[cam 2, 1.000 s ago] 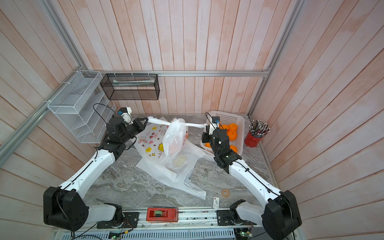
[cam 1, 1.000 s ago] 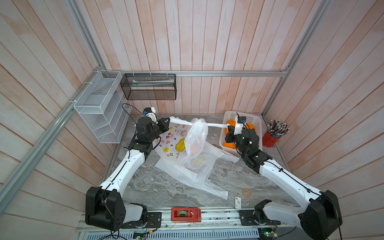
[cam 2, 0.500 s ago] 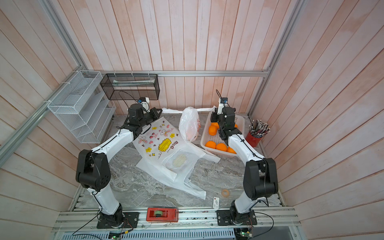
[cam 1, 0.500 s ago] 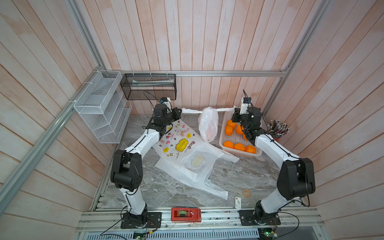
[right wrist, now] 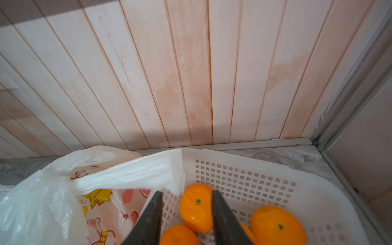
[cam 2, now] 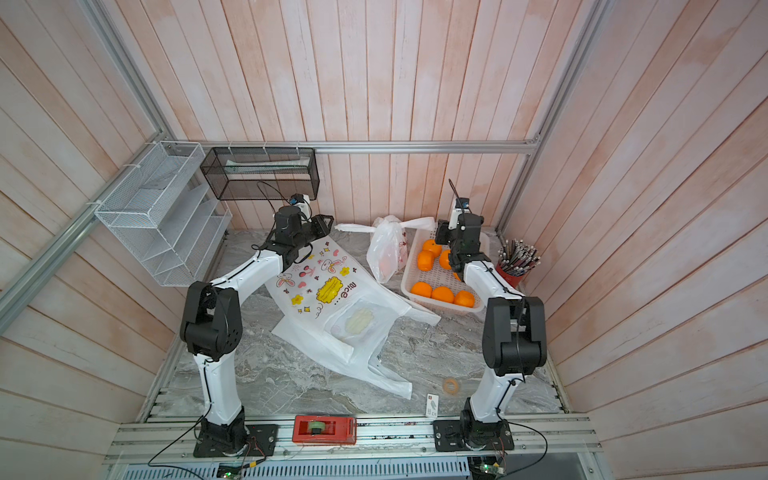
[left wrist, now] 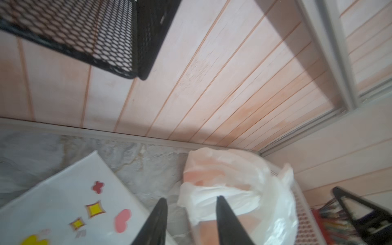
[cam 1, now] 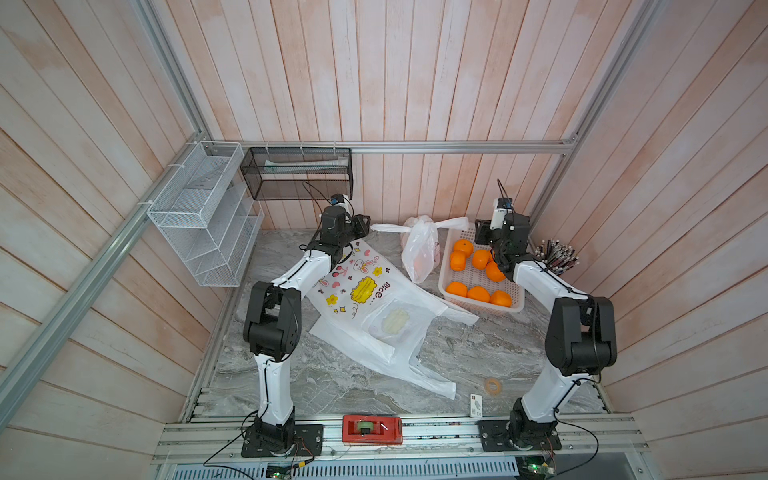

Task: Place the oranges into plastic bags & tie knots
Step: Place the plastic bag at the center of the board, then pick up the plastic bag.

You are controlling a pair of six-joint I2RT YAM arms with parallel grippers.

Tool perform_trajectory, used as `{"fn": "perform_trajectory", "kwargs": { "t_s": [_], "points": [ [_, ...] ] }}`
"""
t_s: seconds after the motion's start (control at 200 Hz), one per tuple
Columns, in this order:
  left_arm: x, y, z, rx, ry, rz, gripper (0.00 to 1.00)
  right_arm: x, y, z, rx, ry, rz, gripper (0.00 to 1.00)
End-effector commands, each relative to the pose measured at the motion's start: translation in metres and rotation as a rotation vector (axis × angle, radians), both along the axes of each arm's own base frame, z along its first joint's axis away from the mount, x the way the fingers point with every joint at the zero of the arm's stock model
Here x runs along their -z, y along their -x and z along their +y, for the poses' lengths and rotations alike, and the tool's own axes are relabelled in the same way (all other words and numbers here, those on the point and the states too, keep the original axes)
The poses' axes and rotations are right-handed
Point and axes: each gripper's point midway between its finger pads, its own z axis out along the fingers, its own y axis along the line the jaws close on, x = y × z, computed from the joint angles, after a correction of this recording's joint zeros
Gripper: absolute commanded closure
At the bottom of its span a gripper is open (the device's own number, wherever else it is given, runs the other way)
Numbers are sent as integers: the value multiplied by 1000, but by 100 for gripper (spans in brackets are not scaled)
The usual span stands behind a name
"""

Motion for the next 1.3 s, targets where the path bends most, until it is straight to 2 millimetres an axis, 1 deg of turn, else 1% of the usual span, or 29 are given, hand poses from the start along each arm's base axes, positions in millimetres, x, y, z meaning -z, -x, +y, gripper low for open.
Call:
{"fn": "perform_trajectory", "kwargs": {
  "t_s": [0.0,0.055,0.11,0.15,0.175,0.23,0.27,0.31,0.41,0.55,0.64,0.725,0.855,0.92,1.055,1.175,1.295],
  "points": [
    [-34,23,26,-49,-93,-87,45,-35,26,1,-34,-9,-58,36],
    [-40,39,40,-70,-104,-92,42,-41,41,-2,-50,-20,-51,26],
    [-44,56,53,-77,-125,-99,41,-46,58,-5,-55,-31,-49,19],
    [-46,70,57,-68,-164,-107,41,-53,71,-8,-48,-35,-61,15],
    [-45,79,58,-57,-198,-112,41,-52,79,-10,-44,-39,-62,12],
    [-42,99,56,-11,-269,-118,41,-59,98,-10,-47,-57,-86,6],
    [-32,115,53,30,-314,-106,41,-61,110,-10,-60,-81,-90,2],
    [-24,130,46,84,-348,-101,41,-62,120,-9,-79,-110,-92,2],
    [9,159,32,189,-432,-37,41,-59,140,-2,-143,-194,-77,2],
    [60,187,4,366,-582,68,40,-45,157,10,-208,-258,-37,2],
    [90,198,-13,458,-660,140,39,-33,162,11,-204,-269,-5,2],
    [114,202,-24,515,-707,203,38,-23,166,9,-187,-269,15,2],
    [140,204,-38,577,-718,279,38,-13,170,7,-170,-266,33,2],
    [148,204,-45,601,-699,299,38,-10,171,5,-160,-260,42,2],
    [164,197,-49,603,-685,333,38,-6,172,4,-152,-253,53,2],
    [170,194,-54,610,-678,341,38,-2,172,3,-150,-251,63,2],
    [177,190,-53,602,-690,346,39,-1,170,2,-144,-247,64,2]
  ]
}}
